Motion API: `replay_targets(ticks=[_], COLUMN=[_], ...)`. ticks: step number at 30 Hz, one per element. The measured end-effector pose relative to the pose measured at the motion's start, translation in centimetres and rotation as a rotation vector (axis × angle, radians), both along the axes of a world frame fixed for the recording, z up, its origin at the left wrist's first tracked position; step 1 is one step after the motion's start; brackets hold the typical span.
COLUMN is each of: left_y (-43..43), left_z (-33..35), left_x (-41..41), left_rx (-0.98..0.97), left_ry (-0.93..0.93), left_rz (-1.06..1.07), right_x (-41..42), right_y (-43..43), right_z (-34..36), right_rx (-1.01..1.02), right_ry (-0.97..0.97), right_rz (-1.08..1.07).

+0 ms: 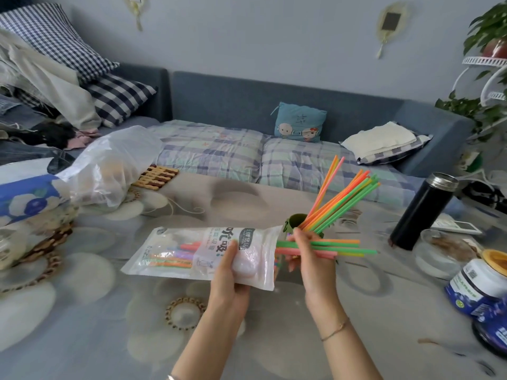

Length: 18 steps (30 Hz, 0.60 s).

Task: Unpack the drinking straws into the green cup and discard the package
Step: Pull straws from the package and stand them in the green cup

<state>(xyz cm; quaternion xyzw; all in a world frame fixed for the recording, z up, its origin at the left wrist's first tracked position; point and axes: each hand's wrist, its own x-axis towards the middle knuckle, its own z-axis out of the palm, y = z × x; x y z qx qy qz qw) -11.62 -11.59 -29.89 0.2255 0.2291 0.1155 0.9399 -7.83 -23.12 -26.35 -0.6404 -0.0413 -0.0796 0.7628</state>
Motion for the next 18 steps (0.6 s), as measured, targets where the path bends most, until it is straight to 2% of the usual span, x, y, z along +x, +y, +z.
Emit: replay_targets(ticks=[3,6,12,18], left_y=[0.9,2.1,2.7,2.6], left_z=[0.1,0.3,1.0,0.5], left_x=[0.1,0.2,-0.1,0.1], left_rx=[-0.082,-0.127,-0.113,-0.085], left_ry=[0.03,-0.02,-0.037,-0.025], left_rz=[-0.002,0.027,0.065,0.048], right_x=[1.0,2.8,6.1,6.9], right_y=[-1.8,-4.4,-7.3,-7.4], right_z=[2.1,5.1,9.7,10.3], right_rx=[0.149,0.256,0.211,0.137], right_ry=[-0.047,-0.077,-0.159,-0.172], right_rz=[-0.086,-0.223,-0.346,-0.237])
